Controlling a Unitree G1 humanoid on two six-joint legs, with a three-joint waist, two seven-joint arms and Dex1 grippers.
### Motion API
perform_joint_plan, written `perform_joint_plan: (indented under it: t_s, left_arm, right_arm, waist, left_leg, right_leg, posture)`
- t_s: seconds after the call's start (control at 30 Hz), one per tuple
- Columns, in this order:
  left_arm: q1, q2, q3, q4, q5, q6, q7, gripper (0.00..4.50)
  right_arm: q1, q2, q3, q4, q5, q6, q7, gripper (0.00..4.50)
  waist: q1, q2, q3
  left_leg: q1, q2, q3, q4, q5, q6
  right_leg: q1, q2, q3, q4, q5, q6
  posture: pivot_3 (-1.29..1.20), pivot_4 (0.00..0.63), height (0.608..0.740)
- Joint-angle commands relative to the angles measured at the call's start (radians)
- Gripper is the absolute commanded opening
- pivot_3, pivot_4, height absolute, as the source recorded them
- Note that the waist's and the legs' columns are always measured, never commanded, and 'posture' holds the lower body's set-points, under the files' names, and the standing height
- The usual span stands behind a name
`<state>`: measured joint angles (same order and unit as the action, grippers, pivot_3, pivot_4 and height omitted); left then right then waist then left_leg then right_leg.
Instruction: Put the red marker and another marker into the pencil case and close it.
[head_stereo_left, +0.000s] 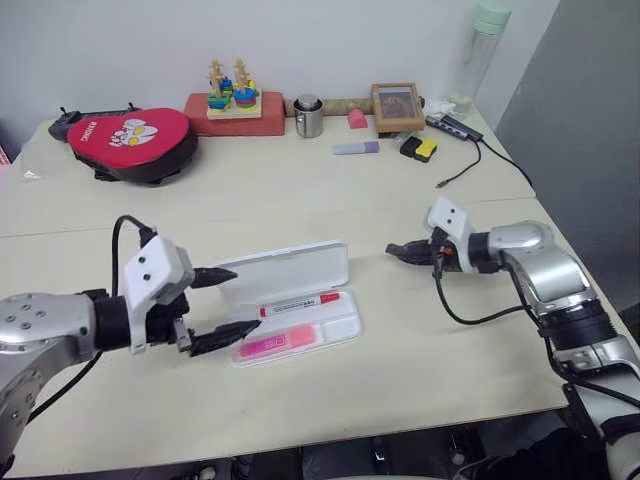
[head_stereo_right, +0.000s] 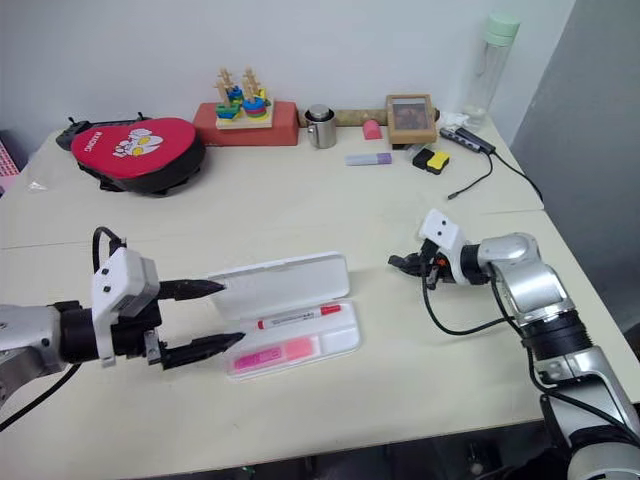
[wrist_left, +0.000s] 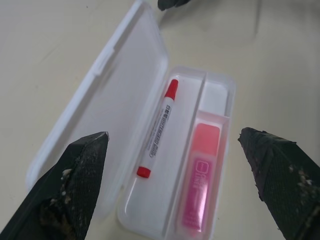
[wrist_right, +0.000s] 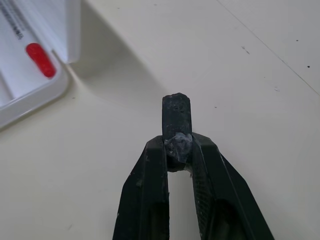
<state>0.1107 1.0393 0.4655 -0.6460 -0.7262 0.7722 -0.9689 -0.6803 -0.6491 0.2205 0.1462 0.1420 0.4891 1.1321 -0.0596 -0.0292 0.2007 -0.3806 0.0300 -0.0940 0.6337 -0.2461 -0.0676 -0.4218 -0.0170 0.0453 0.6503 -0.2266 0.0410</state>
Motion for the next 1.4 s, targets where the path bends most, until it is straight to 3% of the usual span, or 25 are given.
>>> perform_joint_plan:
  t_s: [0.03,0.13,0.33,0.73,1.07,1.13,1.4]
  left_arm:
    - [0.016,0.026,0.065,-0.017,-0.023,-0.006,-0.047,4.5]
    - [0.051,0.05,0.084,0.005,0.0,-0.022,-0.106,4.5]
    - [0.024,0.055,0.033,0.052,0.045,-0.064,-0.106,4.5]
    - [-0.088,0.061,-0.095,0.141,0.109,-0.118,-0.115,4.5]
    - [-0.067,0.061,-0.082,0.144,0.128,-0.124,-0.117,4.5]
    - [-0.068,0.059,-0.084,0.146,0.131,-0.125,-0.114,4.5]
    - [-0.068,0.046,-0.091,0.142,0.133,-0.125,-0.101,4.5]
  right_arm:
    - [0.013,-0.054,-0.008,-0.123,0.062,0.013,0.106,0.29]
    - [0.03,-0.099,0.002,-0.221,0.121,0.008,0.218,0.29]
    - [0.046,-0.077,0.059,-0.34,0.158,0.01,0.254,0.29]
    - [0.035,0.101,0.233,-0.27,0.033,-0.091,0.148,0.29]
    - [0.059,0.126,0.274,-0.241,-0.022,-0.137,0.129,0.29]
    - [0.059,0.122,0.276,-0.222,-0.034,-0.158,0.129,0.98]
    - [0.027,0.128,0.221,-0.226,0.0,-0.129,0.13,2.61]
  waist:
    - [0.002,0.0,0.0]
    - [0.003,0.0,0.0]
    - [0.002,0.0,0.0]
    - [0.003,0.0,0.0]
    - [0.003,0.0,0.0]
    - [0.003,0.0,0.0]
    - [0.003,0.0,0.0]
  left_leg:
    - [0.0,0.0,0.0,0.0,0.0,0.0]
    - [0.0,0.0,0.0,0.0,0.0,0.0]
    - [0.0,0.0,0.0,0.0,0.0,0.0]
    - [0.0,0.0,0.0,0.0,0.0,0.0]
    - [0.0,0.0,0.0,0.0,0.0,0.0]
    - [0.0,0.0,0.0,0.0,0.0,0.0]
    - [0.0,0.0,-0.001,0.0,0.0,0.0]
  right_leg:
    - [0.0,0.0,0.0,0.0,0.0,0.0]
    - [0.0,0.0,0.0,-0.001,0.0,0.0]
    - [0.0,0.0,0.0,0.0,0.0,0.0]
    - [0.0,0.0,-0.001,0.0,0.0,0.0]
    - [0.0,0.0,-0.001,0.0,0.0,0.0]
    - [0.0,0.0,-0.001,0.0,0.0,0.0]
    - [0.0,0.0,-0.001,0.0,0.0,0.0]
  posture:
    - [0.0,0.15,0.74]
    - [0.0,0.15,0.74]
    - [0.0,0.15,0.74]
    - [0.0,0.15,0.74]
    - [0.0,0.15,0.74]
    - [0.0,0.15,0.74]
    - [0.0,0.15,0.74]
